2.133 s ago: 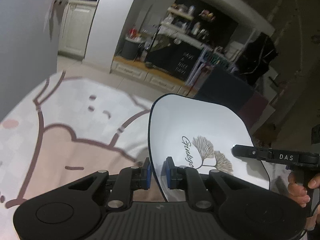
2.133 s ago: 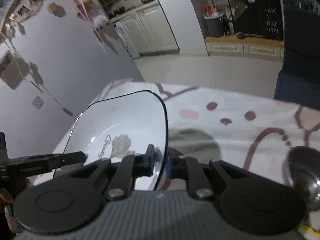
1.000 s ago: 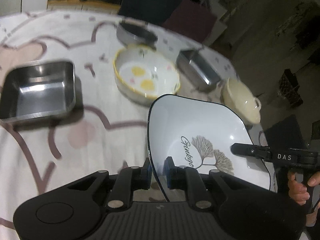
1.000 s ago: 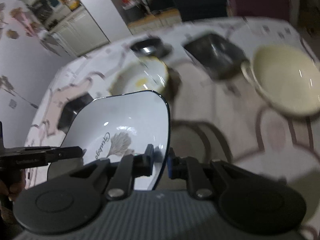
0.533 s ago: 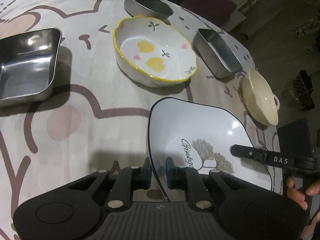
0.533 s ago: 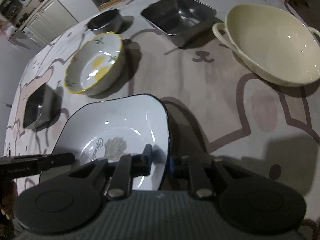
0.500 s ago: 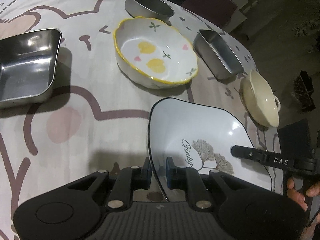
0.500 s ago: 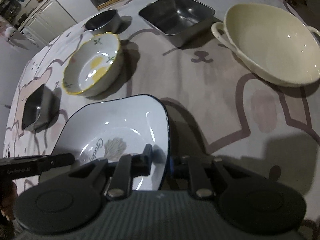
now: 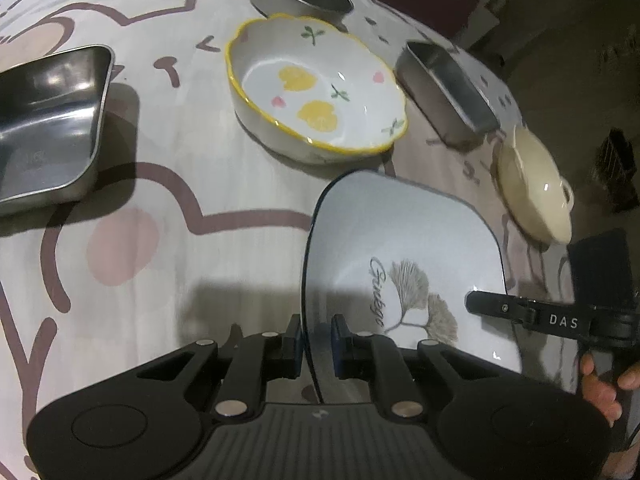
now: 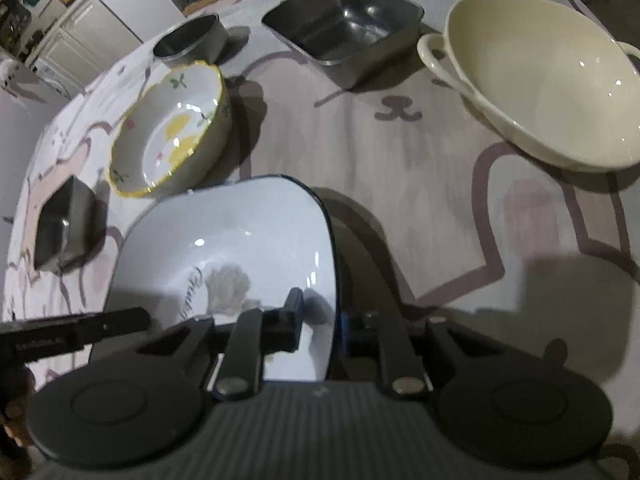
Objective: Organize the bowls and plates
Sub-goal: 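Lift the white plate with both grippers and carry it across the table, then lower the white plate onto the tablecloth and open both grippers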
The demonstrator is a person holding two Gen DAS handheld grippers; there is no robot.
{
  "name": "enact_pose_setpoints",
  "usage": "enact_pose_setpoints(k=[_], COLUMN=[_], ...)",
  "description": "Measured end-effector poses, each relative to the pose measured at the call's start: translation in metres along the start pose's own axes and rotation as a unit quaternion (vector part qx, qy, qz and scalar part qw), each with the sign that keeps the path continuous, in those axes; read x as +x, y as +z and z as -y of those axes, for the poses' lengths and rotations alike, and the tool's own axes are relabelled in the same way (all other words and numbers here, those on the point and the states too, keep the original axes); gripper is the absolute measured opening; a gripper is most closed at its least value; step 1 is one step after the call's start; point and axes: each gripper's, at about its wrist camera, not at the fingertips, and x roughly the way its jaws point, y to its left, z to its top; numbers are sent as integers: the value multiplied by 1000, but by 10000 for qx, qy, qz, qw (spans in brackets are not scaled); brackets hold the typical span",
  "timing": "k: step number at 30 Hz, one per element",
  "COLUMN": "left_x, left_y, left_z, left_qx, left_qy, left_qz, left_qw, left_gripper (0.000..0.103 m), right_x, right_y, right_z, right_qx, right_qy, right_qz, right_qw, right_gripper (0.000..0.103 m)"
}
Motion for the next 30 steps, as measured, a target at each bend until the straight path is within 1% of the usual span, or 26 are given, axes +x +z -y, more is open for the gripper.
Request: enact_pose_setpoints(k=[3,5,25,30], left_x=[2,1,3,4], left_y=[-3,-4,-9,-10], left_z=[1,0,3,4], left_qx=[68,79,262,361], left_qy=[78,82,124,184], left_qz=[-54,-54,-200,-207], left_qw=[9999,9999,9994,9990], left_gripper=[15,16,17,17], right_x=[5,4,4,5], right_y=[-5,-6,-7,-7], right_z=[-4,-6,-13,-14], right_qx=[-193,-288,-471,-520], right_qy=[-215,-258,-322,-341], right_qz=[-154,-117,-154,-142], right_qw=[9995,9992,9983,9980], right_gripper=[21,21,22,22])
